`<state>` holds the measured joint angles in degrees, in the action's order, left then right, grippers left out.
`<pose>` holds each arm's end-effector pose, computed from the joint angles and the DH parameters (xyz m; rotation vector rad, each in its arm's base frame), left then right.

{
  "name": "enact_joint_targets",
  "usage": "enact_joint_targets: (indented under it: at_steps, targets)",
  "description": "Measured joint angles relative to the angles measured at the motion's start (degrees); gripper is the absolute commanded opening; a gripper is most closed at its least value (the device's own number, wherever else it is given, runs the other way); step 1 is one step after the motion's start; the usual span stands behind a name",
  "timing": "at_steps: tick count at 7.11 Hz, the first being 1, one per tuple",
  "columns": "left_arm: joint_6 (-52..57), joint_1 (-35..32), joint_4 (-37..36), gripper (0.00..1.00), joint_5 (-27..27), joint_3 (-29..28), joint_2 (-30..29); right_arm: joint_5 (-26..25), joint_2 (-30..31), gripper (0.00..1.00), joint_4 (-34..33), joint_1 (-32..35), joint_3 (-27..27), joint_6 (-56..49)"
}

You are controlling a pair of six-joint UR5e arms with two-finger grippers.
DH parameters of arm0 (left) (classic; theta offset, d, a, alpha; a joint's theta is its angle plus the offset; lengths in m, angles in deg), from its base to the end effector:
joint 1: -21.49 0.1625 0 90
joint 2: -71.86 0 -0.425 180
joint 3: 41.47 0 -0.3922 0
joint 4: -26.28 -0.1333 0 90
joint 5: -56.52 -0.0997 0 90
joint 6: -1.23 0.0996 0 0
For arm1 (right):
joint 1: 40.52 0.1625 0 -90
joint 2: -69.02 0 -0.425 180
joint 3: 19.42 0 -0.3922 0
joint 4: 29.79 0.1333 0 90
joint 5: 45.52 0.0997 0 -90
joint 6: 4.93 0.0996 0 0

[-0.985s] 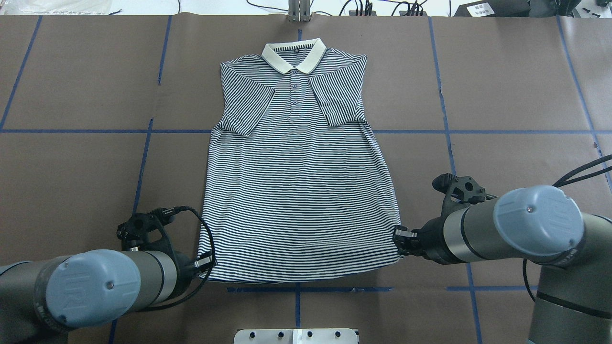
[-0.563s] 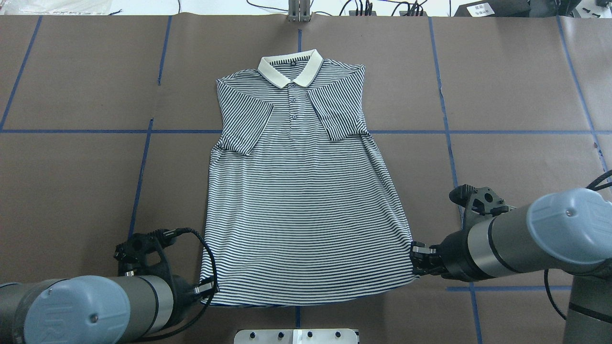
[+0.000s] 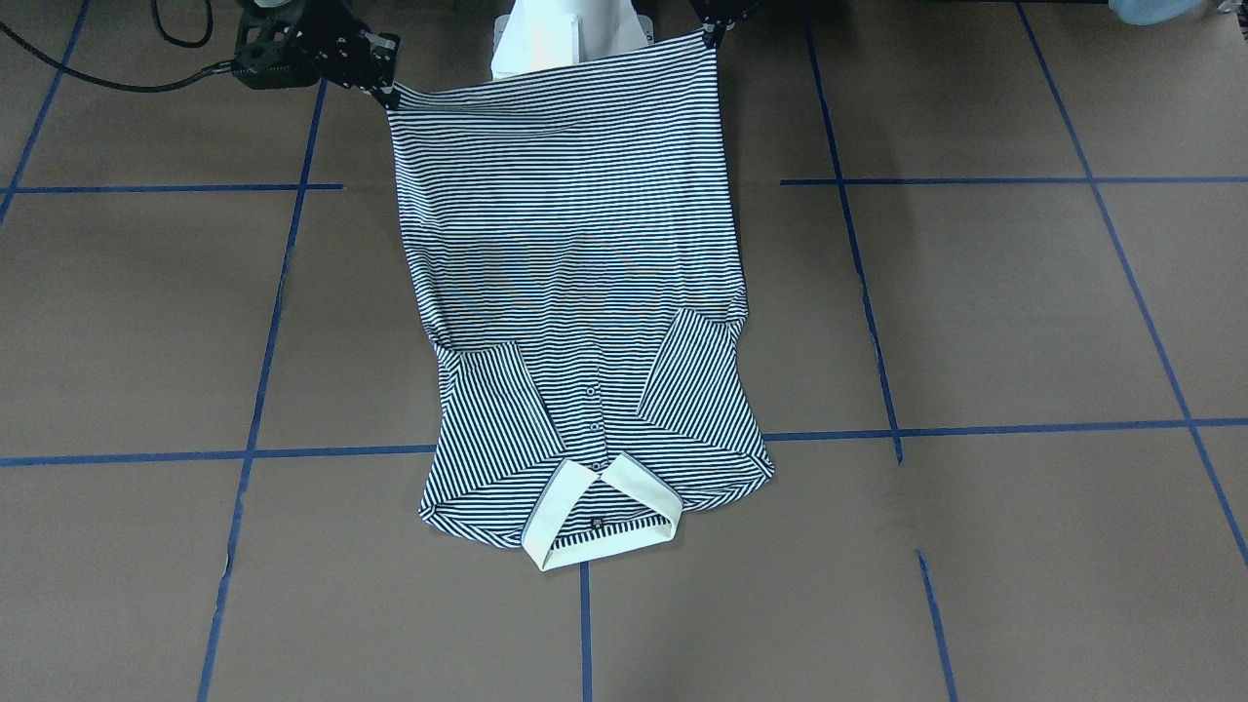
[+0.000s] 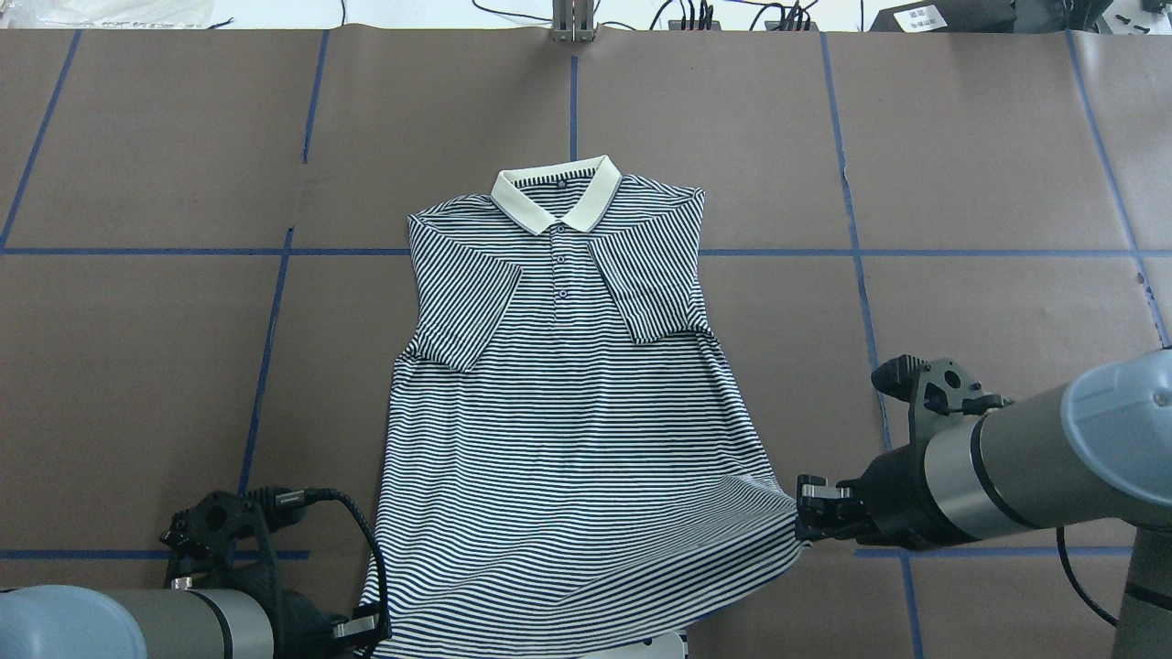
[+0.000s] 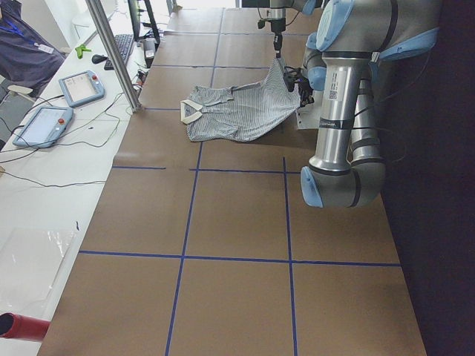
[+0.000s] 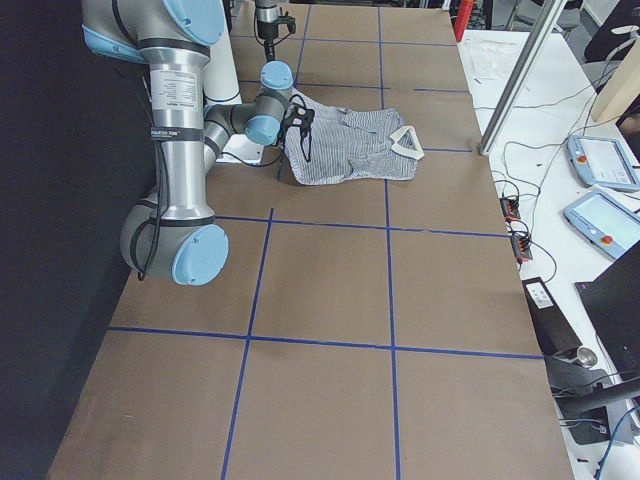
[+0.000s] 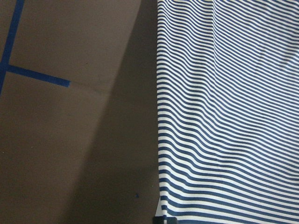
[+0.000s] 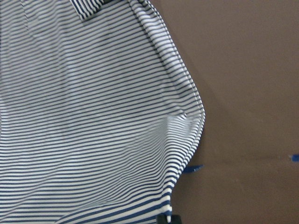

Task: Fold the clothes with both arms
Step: 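Lift the hem with both grippers and fold it toward the collar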

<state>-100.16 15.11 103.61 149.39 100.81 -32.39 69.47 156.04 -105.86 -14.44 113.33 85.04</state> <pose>0.3832 -0.1720 0.1928 -0.0877 0.9399 -0.2633 -0.3408 -0.2684 0.2656 -0.1541 -1.0861 0.1813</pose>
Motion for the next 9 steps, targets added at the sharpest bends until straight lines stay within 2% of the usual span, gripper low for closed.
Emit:
enact_joint_targets:
  at_steps: [2,4,6,9]
  targets:
    - [4.8,-9.1,0.1,0.0,1.1,-3.4,-1.7,-0.2,-5.1,0.0,0.1,6.6,-4.4,-4.1]
    - [9.5,-17.0,0.3,0.0,3.7,-9.4,-4.4,-0.5,-11.8,0.0,0.3,12.3,-12.0,-5.2]
    - [12.9,-22.6,1.7,0.0,4.3,-16.0,-6.9,-1.6,-17.4,0.0,0.3,15.4,-19.8,-8.0]
    - [16.1,-28.0,9.6,0.0,4.4,-26.3,-9.7,-3.1,-24.3,0.0,0.6,17.7,-30.6,-9.7]
